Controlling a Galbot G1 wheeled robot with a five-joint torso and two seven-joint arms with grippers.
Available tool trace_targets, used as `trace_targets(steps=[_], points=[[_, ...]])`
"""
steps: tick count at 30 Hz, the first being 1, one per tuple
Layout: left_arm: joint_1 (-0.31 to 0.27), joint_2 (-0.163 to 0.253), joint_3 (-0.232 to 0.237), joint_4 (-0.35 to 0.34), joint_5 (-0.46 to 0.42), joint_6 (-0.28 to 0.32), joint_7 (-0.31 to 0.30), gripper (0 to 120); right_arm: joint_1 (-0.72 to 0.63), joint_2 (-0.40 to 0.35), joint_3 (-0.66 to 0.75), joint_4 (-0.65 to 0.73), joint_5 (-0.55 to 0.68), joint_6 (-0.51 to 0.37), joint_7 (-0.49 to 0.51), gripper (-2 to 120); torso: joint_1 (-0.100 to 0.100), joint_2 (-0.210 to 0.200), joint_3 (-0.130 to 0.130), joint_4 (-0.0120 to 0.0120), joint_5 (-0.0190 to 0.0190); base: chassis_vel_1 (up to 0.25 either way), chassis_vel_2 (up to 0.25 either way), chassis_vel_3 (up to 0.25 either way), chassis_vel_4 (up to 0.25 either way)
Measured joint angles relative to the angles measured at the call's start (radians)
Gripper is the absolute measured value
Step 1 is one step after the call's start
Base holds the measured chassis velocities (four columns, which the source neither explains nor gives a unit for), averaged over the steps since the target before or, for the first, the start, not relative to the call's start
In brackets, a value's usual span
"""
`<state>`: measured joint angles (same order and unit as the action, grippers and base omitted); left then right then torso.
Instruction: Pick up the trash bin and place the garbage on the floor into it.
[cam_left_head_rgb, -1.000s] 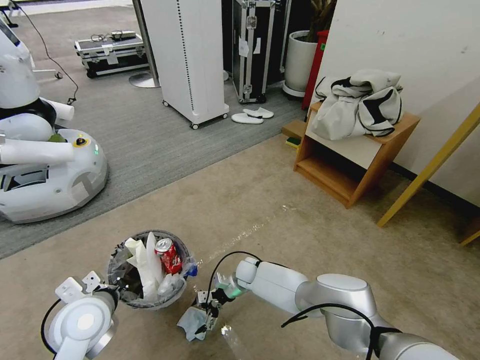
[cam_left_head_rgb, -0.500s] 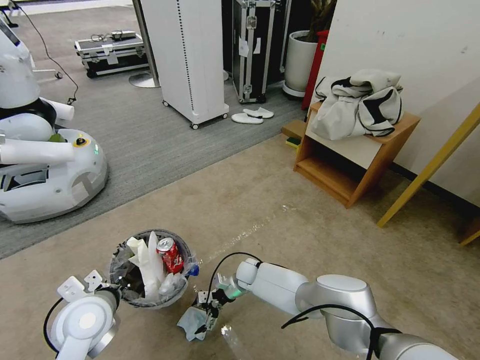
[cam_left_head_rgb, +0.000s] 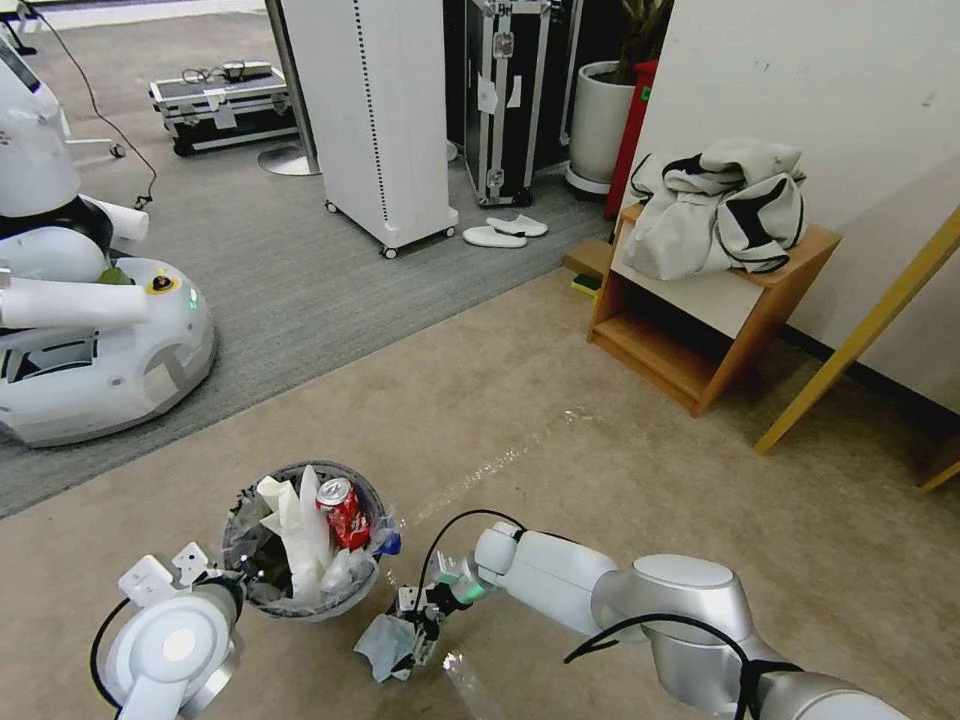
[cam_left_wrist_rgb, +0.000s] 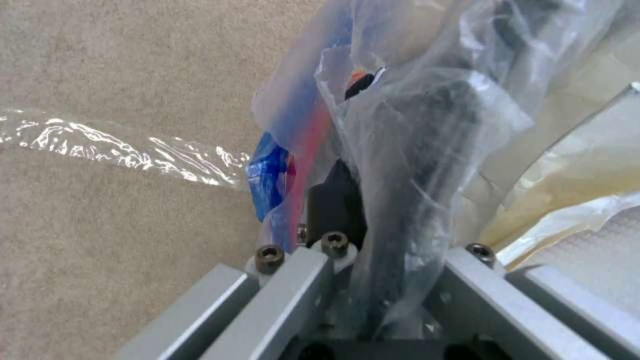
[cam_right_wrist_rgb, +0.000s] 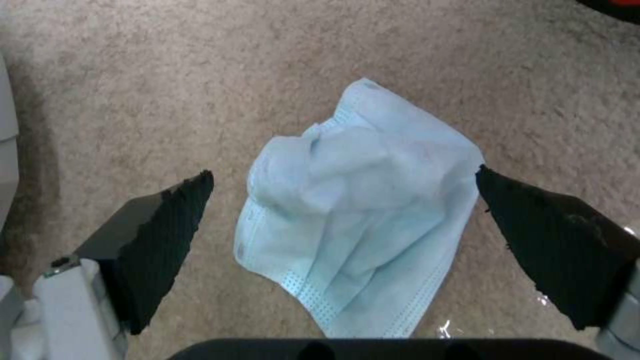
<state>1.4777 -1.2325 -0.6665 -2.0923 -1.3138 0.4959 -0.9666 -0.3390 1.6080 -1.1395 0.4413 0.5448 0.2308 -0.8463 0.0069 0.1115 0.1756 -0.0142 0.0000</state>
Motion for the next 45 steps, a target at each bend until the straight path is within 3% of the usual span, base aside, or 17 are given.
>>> trace_targets(steps=[5, 8, 11, 15, 21, 29, 30, 45], points=[[-0.002, -0.003, 0.005, 0.000, 0.003, 0.000, 0.002, 0, 0.000, 0.000, 0.001, -0.001, -0.001, 0.004, 0.003, 94, 0.000, 0.000, 0.000, 0.0000, 0.0000, 0.000, 0.000, 0.000, 0.000], [-0.003, -0.004, 0.008, 0.001, 0.005, 0.000, 0.003, 0, -0.002, 0.000, 0.003, -0.004, -0.001, 0.005, 0.012, 85, 0.000, 0.000, 0.000, 0.0000, 0.0000, 0.000, 0.000, 0.000, 0.000], [-0.004, -0.003, 0.011, 0.001, 0.006, 0.000, 0.004, 0, -0.005, 0.000, 0.008, -0.008, -0.002, 0.007, 0.015, 68, 0.000, 0.000, 0.000, 0.0000, 0.0000, 0.000, 0.000, 0.000, 0.000], [-0.003, -0.003, 0.012, 0.001, 0.007, 0.000, 0.006, 0, -0.007, 0.000, 0.012, -0.010, -0.002, 0.007, 0.014, 59, 0.000, 0.000, 0.000, 0.0000, 0.0000, 0.000, 0.000, 0.000, 0.000], [-0.003, 0.000, 0.018, 0.004, 0.009, -0.004, 0.011, 0, -0.018, 0.000, 0.020, -0.005, 0.001, 0.017, 0.013, 32, 0.000, 0.000, 0.000, 0.0000, -0.0001, 0.000, 0.000, 0.000, 0.000], [-0.004, 0.005, 0.020, 0.004, 0.011, -0.007, 0.012, 0, -0.020, 0.000, 0.022, 0.008, 0.011, 0.025, 0.017, 10, 0.000, 0.000, 0.000, 0.0000, -0.0001, 0.000, 0.000, 0.000, 0.000], [-0.004, 0.006, 0.020, 0.004, 0.014, -0.010, 0.013, 0, -0.020, 0.000, 0.024, 0.011, 0.016, 0.027, 0.022, 1, 0.000, 0.000, 0.000, 0.0000, -0.0001, 0.000, 0.000, 0.000, 0.000], [-0.016, 0.042, 0.019, 0.009, -0.009, -0.017, 0.010, 0, -0.006, 0.000, 0.036, 0.021, 0.029, 0.040, 0.011, 0, 0.000, 0.000, 0.000, 0.0000, -0.0001, 0.000, 0.000, 0.000, 0.000]])
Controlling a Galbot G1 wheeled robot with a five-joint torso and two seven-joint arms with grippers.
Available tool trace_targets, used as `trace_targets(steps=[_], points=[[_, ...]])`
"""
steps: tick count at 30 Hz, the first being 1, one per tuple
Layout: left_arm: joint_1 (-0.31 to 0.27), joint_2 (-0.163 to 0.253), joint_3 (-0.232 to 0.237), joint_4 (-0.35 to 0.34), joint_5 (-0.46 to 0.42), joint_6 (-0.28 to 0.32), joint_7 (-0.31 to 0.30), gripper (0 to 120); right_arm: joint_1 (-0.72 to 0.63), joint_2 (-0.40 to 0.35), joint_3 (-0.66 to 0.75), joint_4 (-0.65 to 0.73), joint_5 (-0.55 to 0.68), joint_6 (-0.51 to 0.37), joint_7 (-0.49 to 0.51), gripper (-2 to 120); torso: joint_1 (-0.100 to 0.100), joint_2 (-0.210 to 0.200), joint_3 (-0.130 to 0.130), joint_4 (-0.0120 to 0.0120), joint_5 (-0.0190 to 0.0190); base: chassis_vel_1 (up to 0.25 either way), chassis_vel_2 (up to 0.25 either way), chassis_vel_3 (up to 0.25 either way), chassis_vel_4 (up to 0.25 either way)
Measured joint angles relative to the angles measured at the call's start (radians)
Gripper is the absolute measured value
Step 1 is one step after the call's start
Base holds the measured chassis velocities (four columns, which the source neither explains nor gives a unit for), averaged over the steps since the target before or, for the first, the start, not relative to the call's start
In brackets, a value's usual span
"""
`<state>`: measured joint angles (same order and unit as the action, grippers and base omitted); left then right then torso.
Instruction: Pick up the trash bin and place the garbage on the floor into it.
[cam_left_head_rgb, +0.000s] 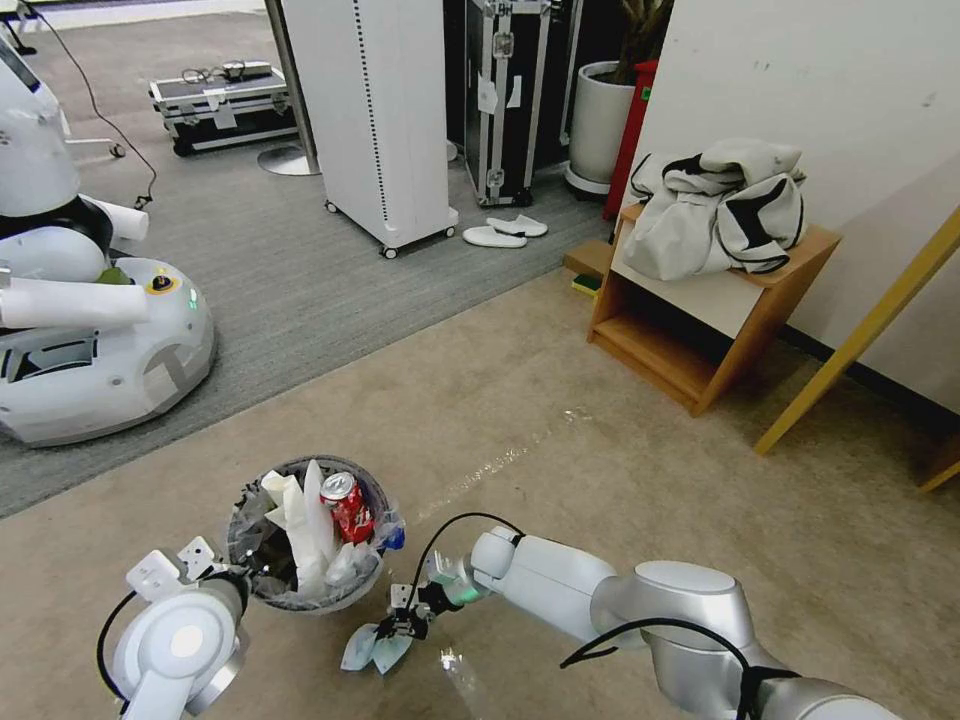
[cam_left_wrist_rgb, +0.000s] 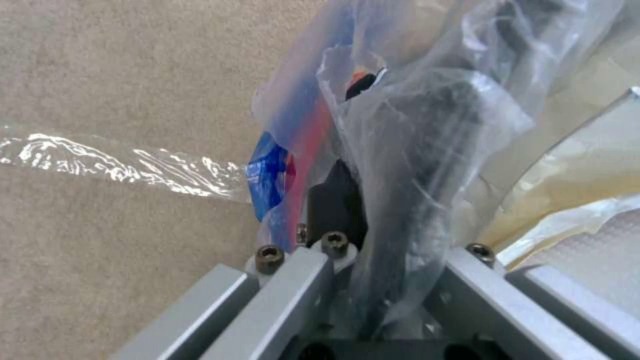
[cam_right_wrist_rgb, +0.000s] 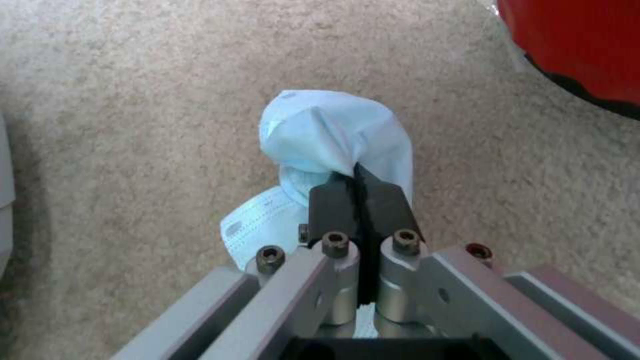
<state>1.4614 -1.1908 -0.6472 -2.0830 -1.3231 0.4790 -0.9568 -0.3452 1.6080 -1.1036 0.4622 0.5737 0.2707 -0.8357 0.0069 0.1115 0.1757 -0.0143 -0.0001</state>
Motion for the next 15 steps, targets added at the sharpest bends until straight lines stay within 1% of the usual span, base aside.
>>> trace_targets(steps=[1, 3, 5, 6, 7, 8, 10, 11, 12, 13, 15], points=[[0.002, 0.010, -0.010, -0.003, -0.009, 0.000, -0.002, 0, 0.008, 0.000, 0.008, -0.001, -0.002, 0.002, 0.000, 0, 0.000, 0.000, 0.000, 0.0000, 0.0001, 0.000, 0.000, 0.000, 0.000], [0.003, 0.012, -0.012, -0.003, -0.011, 0.000, -0.003, 0, 0.009, 0.000, 0.011, -0.001, -0.002, 0.003, 0.000, 0, 0.000, 0.000, 0.000, 0.0000, 0.0001, 0.000, 0.000, 0.000, 0.000], [0.007, 0.027, -0.028, -0.006, -0.028, 0.000, -0.009, 0, 0.032, 0.000, 0.039, 0.007, -0.008, 0.012, -0.015, 0, 0.000, 0.000, 0.000, 0.0000, 0.0001, 0.000, 0.000, 0.000, 0.000], [0.007, 0.027, -0.028, -0.006, -0.028, 0.000, -0.009, 0, 0.032, 0.000, 0.039, 0.007, -0.008, 0.012, -0.015, 0, 0.000, 0.000, 0.000, 0.0000, 0.0001, 0.000, 0.000, 0.000, 0.000], [0.008, 0.039, -0.038, -0.006, -0.045, 0.000, -0.015, 0, 0.053, 0.000, 0.054, 0.012, -0.014, 0.015, -0.029, 0, 0.000, 0.000, 0.000, 0.0001, 0.0000, 0.000, 0.000, 0.000, 0.000], [0.008, 0.039, -0.038, -0.006, -0.045, 0.000, -0.015, 0, 0.053, 0.000, 0.054, 0.012, -0.014, 0.015, -0.029, 0, 0.000, 0.000, 0.000, 0.0001, 0.0000, 0.000, 0.000, 0.000, 0.000], [0.006, 0.062, -0.056, -0.002, -0.079, 0.003, -0.025, 0, 0.085, 0.000, 0.068, 0.031, -0.016, 0.015, -0.052, 0, 0.000, 0.000, 0.000, 0.0000, 0.0000, 0.000, 0.000, 0.000, 0.000], [0.006, 0.062, -0.056, -0.002, -0.079, 0.003, -0.025, 0, 0.085, 0.000, 0.068, 0.031, -0.016, 0.015, -0.052, 0, 0.000, 0.000, 0.000, 0.0000, 0.0000, 0.000, 0.000, 0.000, 0.000], [0.000, 0.076, -0.069, 0.000, -0.111, 0.004, -0.040, 0, 0.104, 0.000, 0.076, 0.057, -0.014, 0.015, -0.062, 0, 0.000, 0.000, 0.000, 0.0000, 0.0000, 0.000, 0.000, 0.000, 0.000], [0.000, 0.076, -0.069, 0.000, -0.111, 0.004, -0.040, 0, 0.104, 0.000, 0.076, 0.057, -0.014, 0.015, -0.062, 0, 0.000, 0.000, 0.000, 0.0000, 0.0000, 0.000, 0.000, 0.000, 0.000], [-0.005, 0.088, -0.078, -0.002, -0.145, 0.006, -0.061, 0, 0.117, 0.000, 0.092, 0.087, -0.027, 0.023, -0.075, 0, 0.000, 0.000, 0.000, 0.0001, 0.0000, 0.000, 0.000, 0.000, 0.000]])
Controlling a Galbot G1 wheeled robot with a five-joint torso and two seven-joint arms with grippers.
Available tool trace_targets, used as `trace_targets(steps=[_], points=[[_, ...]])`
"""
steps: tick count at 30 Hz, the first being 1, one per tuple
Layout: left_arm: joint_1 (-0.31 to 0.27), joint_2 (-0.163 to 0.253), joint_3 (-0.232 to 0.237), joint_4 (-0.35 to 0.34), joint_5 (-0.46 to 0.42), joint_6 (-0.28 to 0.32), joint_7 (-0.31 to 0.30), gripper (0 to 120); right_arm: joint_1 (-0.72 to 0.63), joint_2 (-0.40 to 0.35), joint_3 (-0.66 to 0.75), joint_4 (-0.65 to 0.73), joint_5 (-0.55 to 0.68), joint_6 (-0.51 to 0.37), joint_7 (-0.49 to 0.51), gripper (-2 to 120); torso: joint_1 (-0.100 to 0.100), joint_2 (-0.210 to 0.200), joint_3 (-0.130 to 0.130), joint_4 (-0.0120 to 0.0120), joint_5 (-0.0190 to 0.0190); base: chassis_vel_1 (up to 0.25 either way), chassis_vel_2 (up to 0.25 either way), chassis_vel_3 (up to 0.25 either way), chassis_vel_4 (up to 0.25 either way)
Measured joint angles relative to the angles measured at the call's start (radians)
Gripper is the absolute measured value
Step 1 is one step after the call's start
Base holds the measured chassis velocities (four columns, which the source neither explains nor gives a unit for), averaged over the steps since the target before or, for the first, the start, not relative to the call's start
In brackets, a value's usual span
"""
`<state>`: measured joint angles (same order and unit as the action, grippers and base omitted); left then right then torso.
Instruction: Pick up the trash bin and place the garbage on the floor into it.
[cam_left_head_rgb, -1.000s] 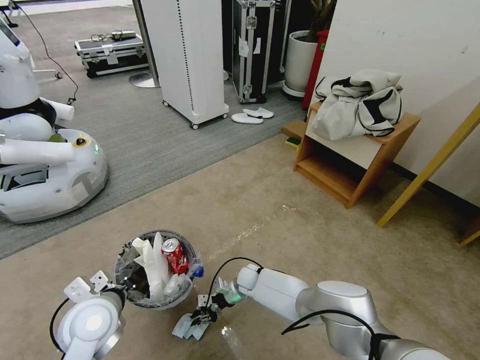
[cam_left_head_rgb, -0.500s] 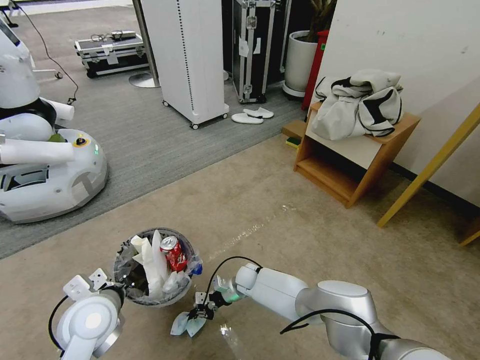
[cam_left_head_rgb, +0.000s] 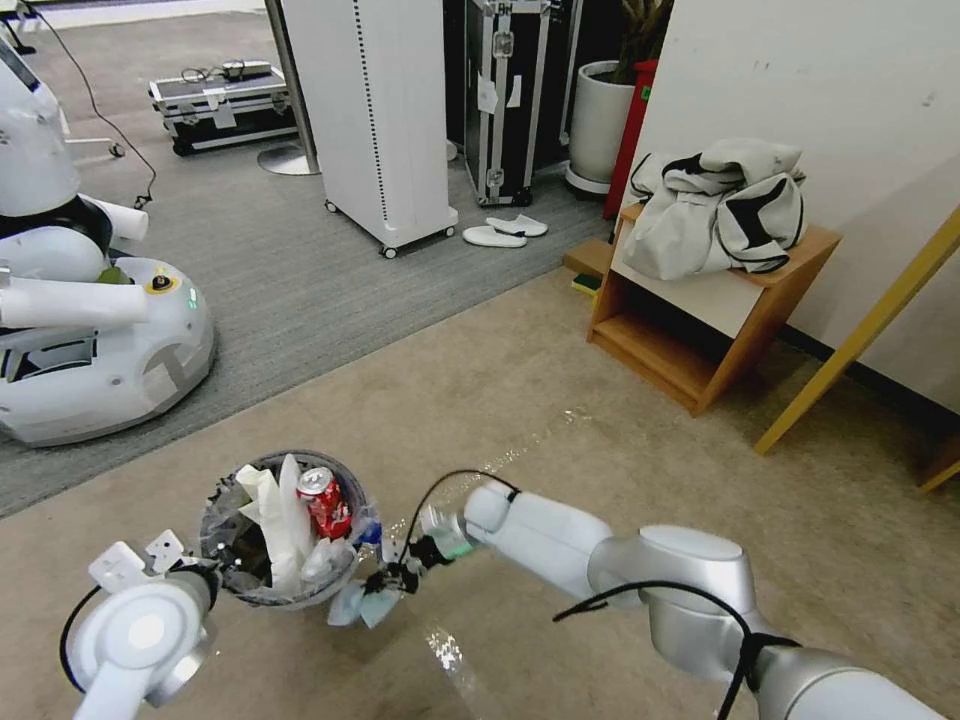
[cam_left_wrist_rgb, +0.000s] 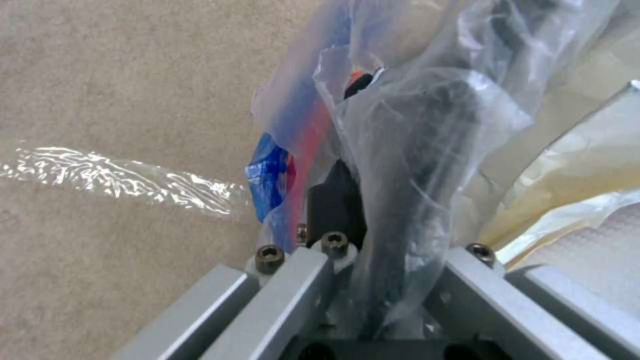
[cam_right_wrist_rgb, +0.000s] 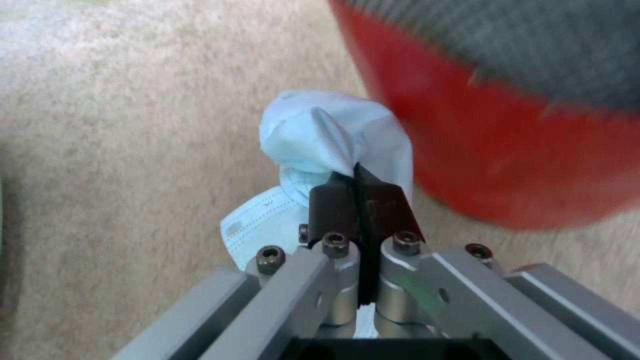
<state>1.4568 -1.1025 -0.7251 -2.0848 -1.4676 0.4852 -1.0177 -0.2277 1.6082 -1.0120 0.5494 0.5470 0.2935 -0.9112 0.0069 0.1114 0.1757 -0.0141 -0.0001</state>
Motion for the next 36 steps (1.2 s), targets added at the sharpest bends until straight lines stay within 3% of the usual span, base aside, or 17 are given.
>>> trace_targets(steps=[13, 18, 20, 26, 36], points=[[0.045, 0.020, -0.063, -0.070, -0.052, -0.003, -0.038, 0, 0.015, -0.012, 0.184, 0.071, -0.066, 0.101, -0.044, 0, 0.000, 0.000, 0.000, 0.0003, 0.0001, 0.000, 0.000, 0.000, 0.000], [0.053, 0.018, -0.076, -0.082, -0.064, -0.004, -0.049, 0, 0.017, -0.088, 0.214, 0.163, -0.062, 0.110, -0.043, 0, 0.000, 0.000, 0.000, 0.0002, 0.0002, 0.000, 0.000, 0.000, 0.000], [0.057, 0.018, -0.084, -0.087, -0.068, -0.007, -0.057, 0, 0.009, -0.158, 0.223, 0.226, -0.050, 0.108, -0.036, 0, 0.000, 0.000, 0.000, -0.0008, 0.0003, 0.000, 0.000, 0.000, 0.000], [0.057, 0.012, -0.090, -0.085, -0.066, -0.016, -0.064, 0, -0.031, -0.215, 0.227, 0.227, -0.065, 0.134, -0.063, 0, 0.000, 0.000, 0.000, -0.0002, 0.0004, 0.000, 0.000, 0.000, 0.000], [0.047, 0.010, -0.090, -0.071, -0.063, -0.020, -0.066, 0, -0.056, -0.189, 0.150, 0.154, -0.094, 0.163, -0.097, 0, 0.000, 0.000, 0.000, 0.0000, 0.0002, 0.000, 0.000, 0.000, 0.000]])
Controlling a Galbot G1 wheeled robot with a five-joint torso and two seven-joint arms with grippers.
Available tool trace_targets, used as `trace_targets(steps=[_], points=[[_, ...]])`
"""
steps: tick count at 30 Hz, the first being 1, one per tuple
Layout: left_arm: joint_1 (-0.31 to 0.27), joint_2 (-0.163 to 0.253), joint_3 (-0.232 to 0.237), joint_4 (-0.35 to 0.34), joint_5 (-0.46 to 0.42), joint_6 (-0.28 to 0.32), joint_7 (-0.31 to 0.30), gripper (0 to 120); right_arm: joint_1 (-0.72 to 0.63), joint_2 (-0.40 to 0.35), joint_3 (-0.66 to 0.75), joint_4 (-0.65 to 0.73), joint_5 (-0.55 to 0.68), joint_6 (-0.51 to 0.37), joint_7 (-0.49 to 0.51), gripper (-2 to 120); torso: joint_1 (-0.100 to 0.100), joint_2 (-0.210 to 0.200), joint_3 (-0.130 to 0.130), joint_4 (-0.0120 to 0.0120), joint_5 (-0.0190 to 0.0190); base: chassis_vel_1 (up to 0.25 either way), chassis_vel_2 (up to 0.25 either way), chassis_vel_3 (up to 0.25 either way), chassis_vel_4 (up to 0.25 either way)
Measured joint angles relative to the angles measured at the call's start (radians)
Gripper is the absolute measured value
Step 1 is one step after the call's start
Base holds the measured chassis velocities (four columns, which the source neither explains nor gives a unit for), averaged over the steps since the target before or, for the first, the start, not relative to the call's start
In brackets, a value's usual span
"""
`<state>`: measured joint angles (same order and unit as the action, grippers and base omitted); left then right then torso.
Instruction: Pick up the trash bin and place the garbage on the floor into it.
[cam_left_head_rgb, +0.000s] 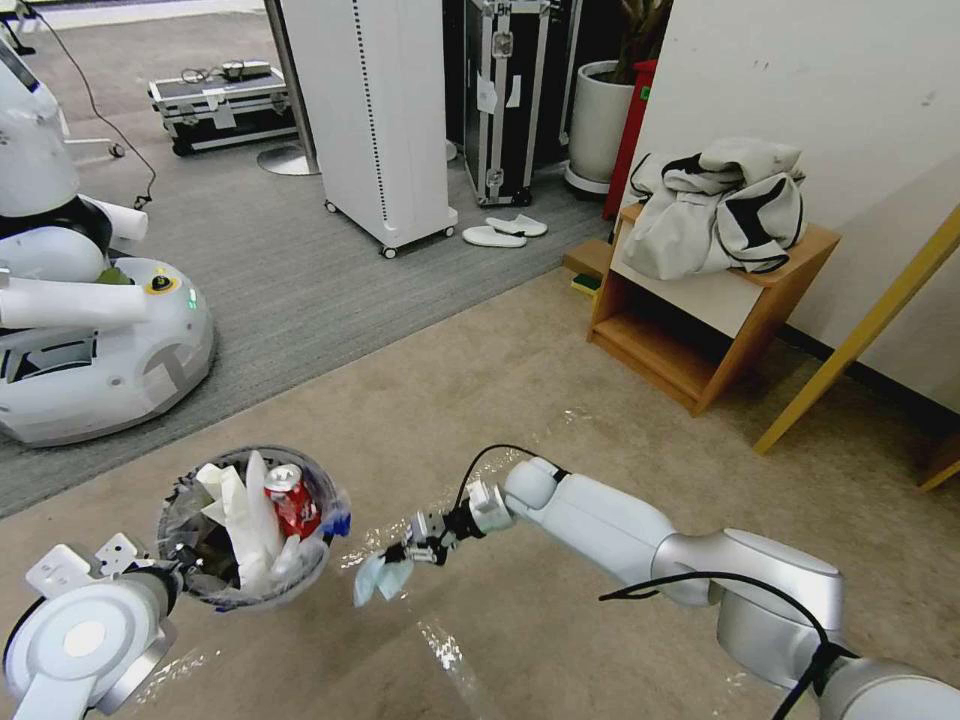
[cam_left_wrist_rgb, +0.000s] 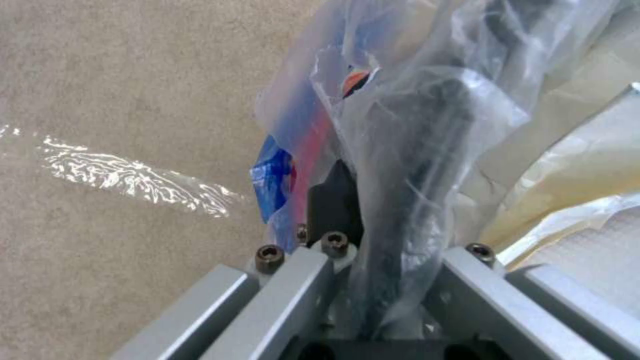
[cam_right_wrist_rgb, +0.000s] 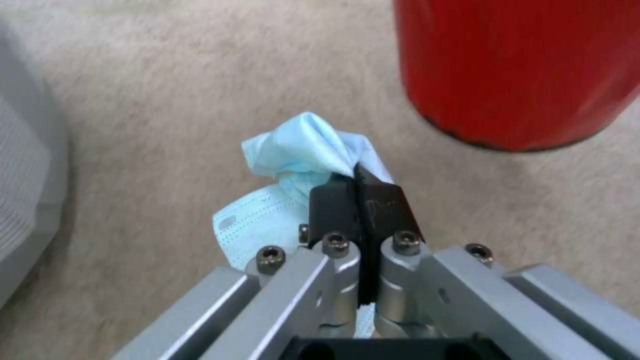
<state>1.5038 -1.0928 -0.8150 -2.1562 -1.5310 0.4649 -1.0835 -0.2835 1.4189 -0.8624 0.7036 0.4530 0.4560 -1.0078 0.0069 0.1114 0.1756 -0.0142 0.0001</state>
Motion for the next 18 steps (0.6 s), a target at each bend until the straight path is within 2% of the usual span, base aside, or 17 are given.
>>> trace_targets(steps=[9, 18], points=[[-0.001, 0.005, -0.009, -0.002, -0.009, -0.005, -0.004, 0, -0.001, -0.026, -0.011, -0.012, -0.009, 0.014, -0.019, 0, 0.000, 0.000, 0.000, 0.0000, 0.0000, 0.000, 0.000, 0.000, 0.000], [-0.008, 0.011, -0.010, 0.001, -0.023, -0.010, -0.012, 0, 0.006, -0.112, 0.083, 0.036, 0.011, 0.026, -0.044, 0, 0.000, 0.000, 0.000, 0.0000, 0.0001, 0.000, 0.000, 0.000, 0.000]])
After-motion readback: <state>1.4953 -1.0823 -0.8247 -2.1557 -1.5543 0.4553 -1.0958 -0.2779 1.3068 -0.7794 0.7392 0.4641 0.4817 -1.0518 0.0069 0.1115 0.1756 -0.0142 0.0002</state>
